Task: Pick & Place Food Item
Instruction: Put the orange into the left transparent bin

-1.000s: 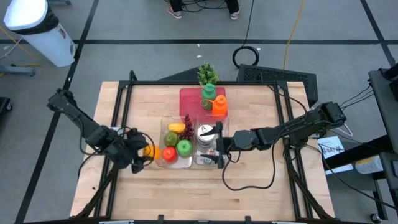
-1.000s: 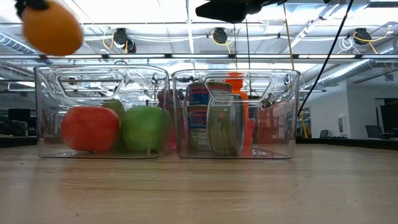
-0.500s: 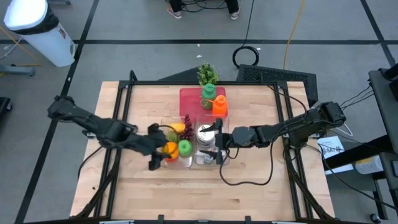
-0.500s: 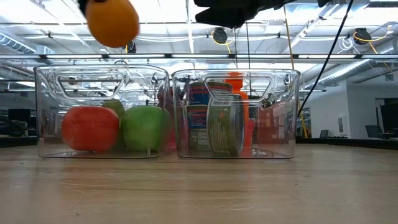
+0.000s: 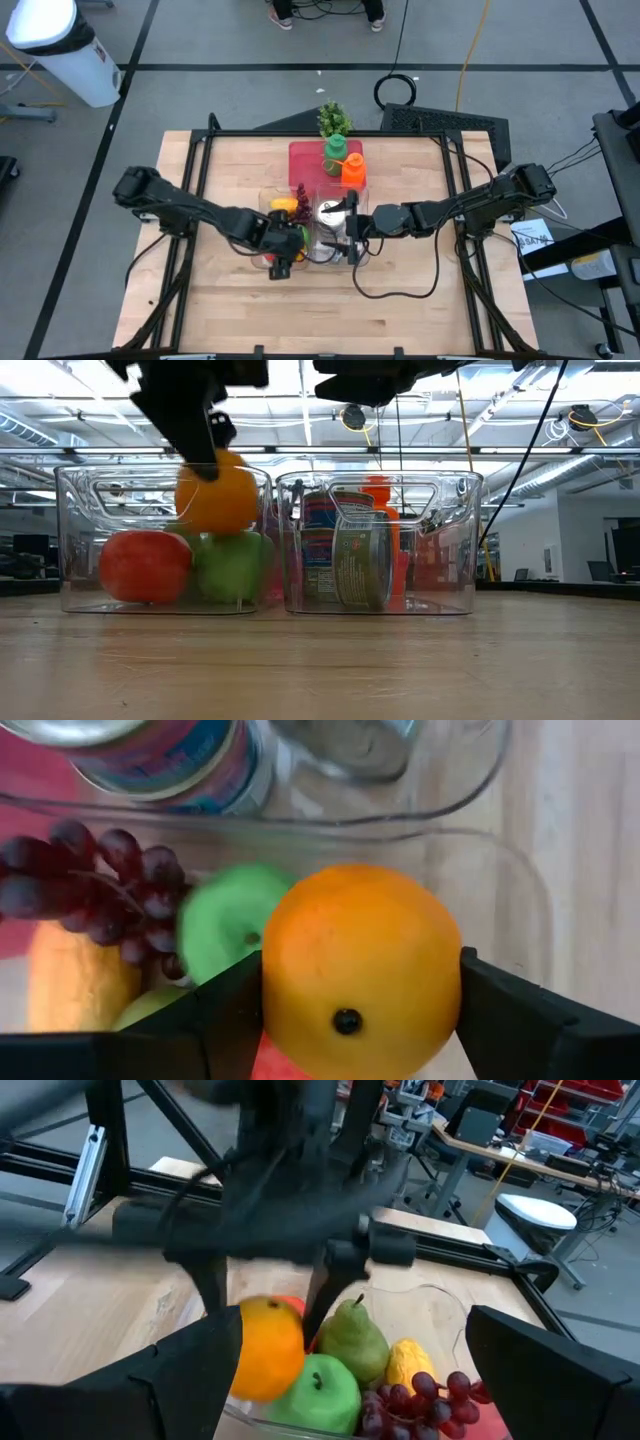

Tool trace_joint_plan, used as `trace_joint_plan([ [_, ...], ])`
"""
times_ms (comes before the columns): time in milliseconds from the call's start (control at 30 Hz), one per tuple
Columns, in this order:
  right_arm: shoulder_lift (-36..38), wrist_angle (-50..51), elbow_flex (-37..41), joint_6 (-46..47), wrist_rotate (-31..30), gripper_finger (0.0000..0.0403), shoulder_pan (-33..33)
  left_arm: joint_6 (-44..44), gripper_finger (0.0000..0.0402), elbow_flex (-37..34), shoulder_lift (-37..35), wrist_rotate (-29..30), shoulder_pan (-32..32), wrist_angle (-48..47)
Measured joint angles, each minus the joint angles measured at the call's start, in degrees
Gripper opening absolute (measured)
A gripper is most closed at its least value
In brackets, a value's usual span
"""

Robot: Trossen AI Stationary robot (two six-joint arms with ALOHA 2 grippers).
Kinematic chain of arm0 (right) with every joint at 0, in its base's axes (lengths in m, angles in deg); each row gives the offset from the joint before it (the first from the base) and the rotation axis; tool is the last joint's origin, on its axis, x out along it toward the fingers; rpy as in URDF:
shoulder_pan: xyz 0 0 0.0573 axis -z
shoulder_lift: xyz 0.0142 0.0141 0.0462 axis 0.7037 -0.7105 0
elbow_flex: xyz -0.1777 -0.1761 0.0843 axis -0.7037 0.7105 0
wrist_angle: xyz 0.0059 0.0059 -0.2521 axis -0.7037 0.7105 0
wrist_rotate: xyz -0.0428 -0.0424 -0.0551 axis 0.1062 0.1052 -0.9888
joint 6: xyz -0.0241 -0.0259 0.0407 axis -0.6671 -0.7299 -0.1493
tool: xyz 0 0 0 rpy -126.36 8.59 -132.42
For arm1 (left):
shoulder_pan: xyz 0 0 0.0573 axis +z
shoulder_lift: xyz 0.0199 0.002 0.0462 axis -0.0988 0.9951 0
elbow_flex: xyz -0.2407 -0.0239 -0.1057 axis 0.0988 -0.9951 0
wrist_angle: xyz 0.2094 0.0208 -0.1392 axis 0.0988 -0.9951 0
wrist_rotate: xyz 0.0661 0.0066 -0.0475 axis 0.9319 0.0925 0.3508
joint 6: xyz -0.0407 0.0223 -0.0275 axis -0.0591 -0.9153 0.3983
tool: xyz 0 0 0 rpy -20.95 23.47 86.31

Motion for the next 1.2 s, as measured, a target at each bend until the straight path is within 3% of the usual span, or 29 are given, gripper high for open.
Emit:
trace_joint_plan([
  [433, 0.0, 0.1, 0.0, 0.0, 0.0, 0.0364, 0.0, -0.4, 0.0273, 0.0, 6.1, -4.8, 2.6, 1.5],
  [867, 0.0, 0.2, 0.0, 0.0, 0.0, 0.0364, 0.0, -1.5, 0.0346, 0.0, 6.9, -4.7, 2.9, 3.0],
  [1200, 0.0, 0.2, 0.0, 0.0, 0.0, 0.0364, 0.0, -2.1, 0.0342, 0.0, 6.9, -4.7, 2.9, 3.1],
])
